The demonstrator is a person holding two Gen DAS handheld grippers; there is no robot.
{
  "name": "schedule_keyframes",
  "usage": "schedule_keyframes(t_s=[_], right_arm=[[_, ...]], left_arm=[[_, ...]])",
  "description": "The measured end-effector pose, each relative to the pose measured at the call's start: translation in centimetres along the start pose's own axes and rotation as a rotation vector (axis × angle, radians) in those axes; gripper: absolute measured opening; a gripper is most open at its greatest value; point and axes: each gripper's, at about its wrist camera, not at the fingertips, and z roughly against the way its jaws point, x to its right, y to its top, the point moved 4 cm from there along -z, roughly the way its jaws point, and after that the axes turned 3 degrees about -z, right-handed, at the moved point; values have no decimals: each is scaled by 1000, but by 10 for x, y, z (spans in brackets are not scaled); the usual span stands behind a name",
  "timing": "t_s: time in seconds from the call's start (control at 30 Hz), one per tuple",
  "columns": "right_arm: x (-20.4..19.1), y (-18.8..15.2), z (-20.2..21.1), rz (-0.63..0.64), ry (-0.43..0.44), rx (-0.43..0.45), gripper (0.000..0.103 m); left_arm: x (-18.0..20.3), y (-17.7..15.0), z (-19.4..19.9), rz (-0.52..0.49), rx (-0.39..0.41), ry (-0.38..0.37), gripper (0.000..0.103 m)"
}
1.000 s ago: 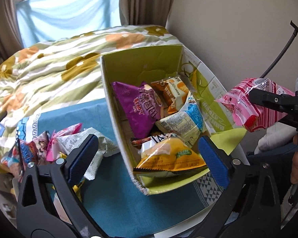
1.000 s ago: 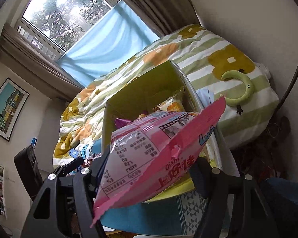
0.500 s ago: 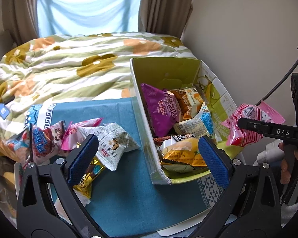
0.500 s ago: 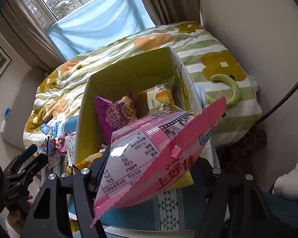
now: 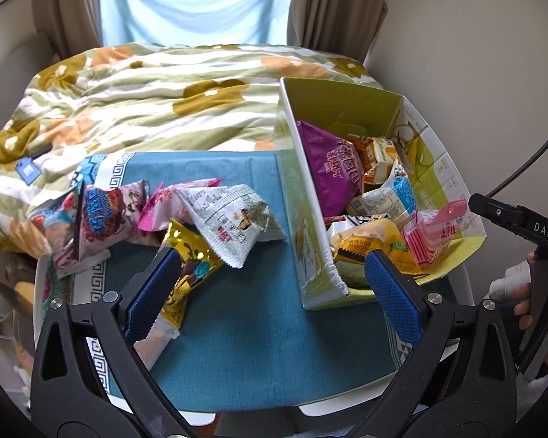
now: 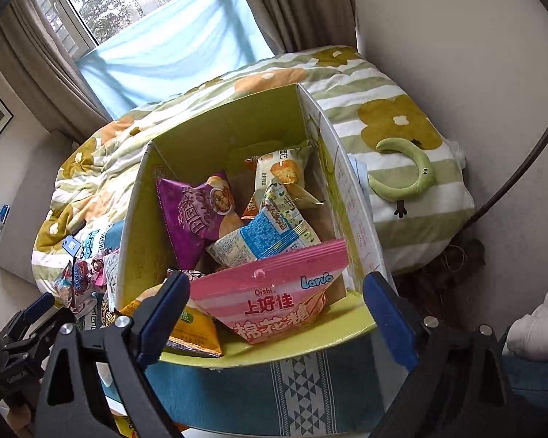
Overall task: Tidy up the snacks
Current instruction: 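Carry the yellow chip bag and pink bag into the box and release both, then withdraw both tools from the box back toward the snack pile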
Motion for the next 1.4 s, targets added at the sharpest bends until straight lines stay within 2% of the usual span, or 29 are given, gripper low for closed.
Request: schedule_keyframes(t_s=[0.17, 0.43, 0.57, 0.8, 1.03, 1.1, 1.17, 1.4], right_arm=[[1, -2, 2, 4, 31, 30, 94], [-13, 1, 26, 26, 42, 101, 94], [-31, -6, 39, 26, 47, 136, 94], [-84, -33, 62, 0, 62, 189, 94], [-141, -62, 63, -5, 56, 206, 95], [-155, -71, 62, -4, 46, 220, 102], [-169, -80, 59, 2, 37, 225, 102], [-201, -114, 31, -41, 44, 124, 102]], left_arm=[[-19, -15, 13, 37, -3, 32, 100], [-56, -22, 53, 49, 79, 55, 100], [-83, -24, 75, 24, 116, 45, 100], [-135, -31, 96, -37, 111, 25, 100], [-166, -45, 91, -106, 66, -42, 100], [-172, -52, 83, -128, 40, -69, 100], [-175, -61, 72, -148, 8, -97, 100], [-177, -88, 21, -207, -94, -179, 100]])
